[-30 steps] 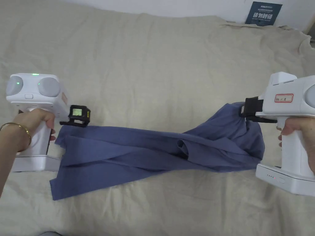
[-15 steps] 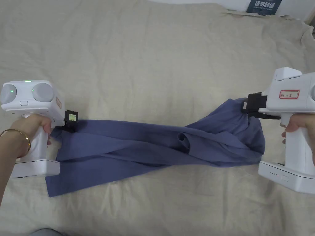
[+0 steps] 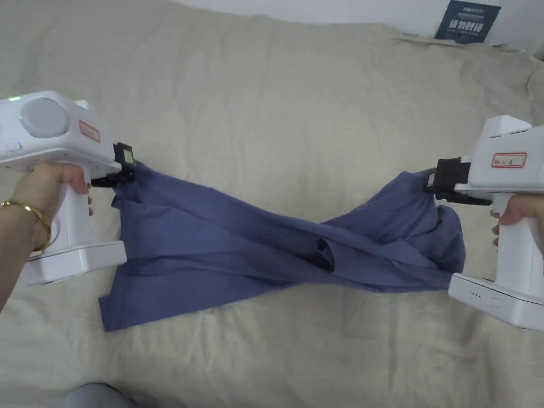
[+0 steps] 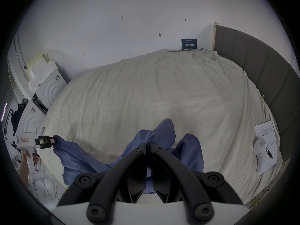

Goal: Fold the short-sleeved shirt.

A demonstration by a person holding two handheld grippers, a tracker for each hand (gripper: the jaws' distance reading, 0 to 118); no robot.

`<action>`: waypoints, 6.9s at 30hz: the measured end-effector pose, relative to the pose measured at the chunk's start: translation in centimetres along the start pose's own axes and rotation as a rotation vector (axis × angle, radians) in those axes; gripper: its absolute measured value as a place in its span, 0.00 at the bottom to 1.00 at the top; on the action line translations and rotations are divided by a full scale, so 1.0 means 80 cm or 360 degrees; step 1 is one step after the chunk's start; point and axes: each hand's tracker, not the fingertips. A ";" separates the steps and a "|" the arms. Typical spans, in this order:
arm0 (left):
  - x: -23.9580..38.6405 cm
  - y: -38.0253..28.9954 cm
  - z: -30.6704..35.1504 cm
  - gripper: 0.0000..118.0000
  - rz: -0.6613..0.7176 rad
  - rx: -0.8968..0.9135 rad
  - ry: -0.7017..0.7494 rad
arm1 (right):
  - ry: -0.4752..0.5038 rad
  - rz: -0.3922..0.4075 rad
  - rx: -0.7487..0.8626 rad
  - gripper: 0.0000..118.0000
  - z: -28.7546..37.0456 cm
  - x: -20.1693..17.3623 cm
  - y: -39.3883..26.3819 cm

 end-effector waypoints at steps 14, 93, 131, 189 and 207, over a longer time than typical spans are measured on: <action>0.054 0.076 0.248 0.00 -0.0080 0.0820 -0.0083 | -0.0093 -0.0045 0.0569 0.02 0.221 0.037 0.082; 0.048 -0.073 -0.063 0.00 -0.0468 0.0195 0.0347 | -0.0458 -0.0527 0.0122 0.02 0.057 0.197 -0.157; -0.031 -0.084 0.146 1.00 -0.0022 0.0655 0.0199 | -0.0666 -0.0189 0.0405 0.82 0.206 0.185 -0.187; 0.102 -0.186 0.112 0.00 -0.0435 0.0869 -0.0039 | -0.0147 0.0230 0.0354 0.99 0.050 0.043 0.018; 0.108 -0.153 0.049 0.00 -0.0412 0.0770 0.0045 | -0.0270 0.0316 -0.0408 0.99 -0.237 0.050 0.128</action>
